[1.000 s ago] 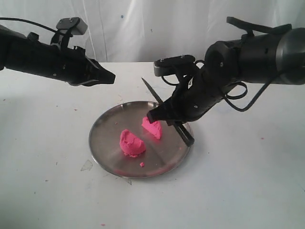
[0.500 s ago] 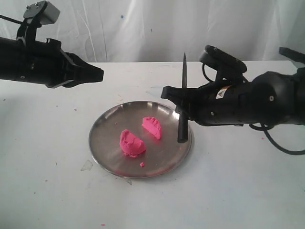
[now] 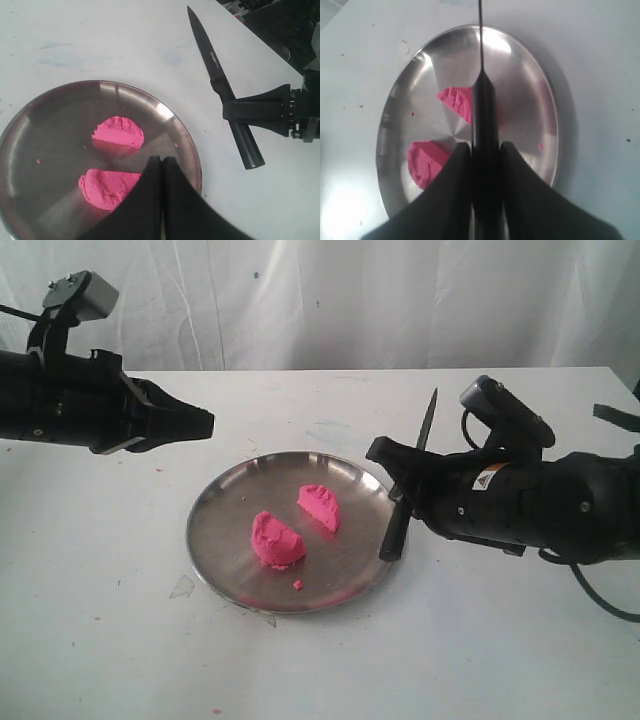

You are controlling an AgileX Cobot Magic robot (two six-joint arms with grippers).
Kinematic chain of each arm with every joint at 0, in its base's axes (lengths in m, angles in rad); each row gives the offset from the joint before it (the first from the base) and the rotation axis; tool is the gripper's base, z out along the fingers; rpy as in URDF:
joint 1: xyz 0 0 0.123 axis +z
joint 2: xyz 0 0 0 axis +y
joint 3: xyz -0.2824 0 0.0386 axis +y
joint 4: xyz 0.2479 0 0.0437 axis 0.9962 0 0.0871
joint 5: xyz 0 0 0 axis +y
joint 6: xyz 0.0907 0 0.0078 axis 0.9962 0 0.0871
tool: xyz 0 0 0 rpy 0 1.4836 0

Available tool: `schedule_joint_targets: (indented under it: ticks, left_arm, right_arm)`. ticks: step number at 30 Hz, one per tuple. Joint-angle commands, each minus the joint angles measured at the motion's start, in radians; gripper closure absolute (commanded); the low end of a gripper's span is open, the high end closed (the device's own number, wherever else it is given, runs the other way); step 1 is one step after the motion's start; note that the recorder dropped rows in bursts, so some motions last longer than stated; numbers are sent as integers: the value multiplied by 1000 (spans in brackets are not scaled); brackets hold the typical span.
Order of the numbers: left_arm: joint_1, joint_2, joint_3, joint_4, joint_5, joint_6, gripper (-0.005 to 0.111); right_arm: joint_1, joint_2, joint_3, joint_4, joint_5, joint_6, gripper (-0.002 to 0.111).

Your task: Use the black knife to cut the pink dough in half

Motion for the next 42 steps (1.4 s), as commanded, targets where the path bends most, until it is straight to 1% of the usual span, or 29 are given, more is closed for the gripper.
schedule_joint_targets:
  ticks: [1, 9, 21, 27, 28, 29, 30, 33, 34, 38, 39, 40, 41, 42]
  left_arm:
    - [2, -9, 12, -28, 17, 18, 107]
    - [2, -9, 12, -30, 19, -14, 107]
    - [2, -9, 12, -30, -35, -11, 107]
    - [2, -9, 12, -30, -35, -11, 107]
    - [2, -9, 12, -30, -35, -11, 107]
    - [2, -9, 12, -30, -35, -11, 107]
    - [2, -9, 12, -30, -35, -11, 107]
    - [2, -9, 12, -30, -35, -11, 107]
    - [2, -9, 12, -30, -35, -11, 107]
    - [2, -9, 12, -30, -35, -11, 107]
    - [2, -9, 12, -30, -35, -11, 107]
    - [2, -9, 12, -30, -35, -11, 107]
    - [2, -9, 12, -28, -35, -11, 107]
    - [2, -9, 12, -28, -35, -11, 107]
  right_arm:
    - [14, -3, -13, -149, -12, -31, 108]
    - [14, -5, -18, -169, -1, -55, 108]
    - [14, -5, -18, -204, -27, -57, 108]
    - [12, -5, -18, -199, -32, -114, 108]
    - [4, -5, -18, -155, -29, -154, 108]
    - [-3, -5, -18, -77, -22, -240, 108]
    - [-8, -5, -18, -2, -20, -364, 108]
    - [-8, -5, -18, 336, -9, -745, 108]
    - [-8, -5, -18, 427, 3, -837, 108]
    - [-8, -5, -18, 963, 105, -1325, 108]
    - [-8, -5, -14, 1181, 154, -1530, 108]
    - [-8, -5, -12, 1278, 180, -1587, 108]
    - [-8, -5, -12, 1371, 248, -1621, 108]
    - [-8, -5, -12, 1371, 271, -1618, 108]
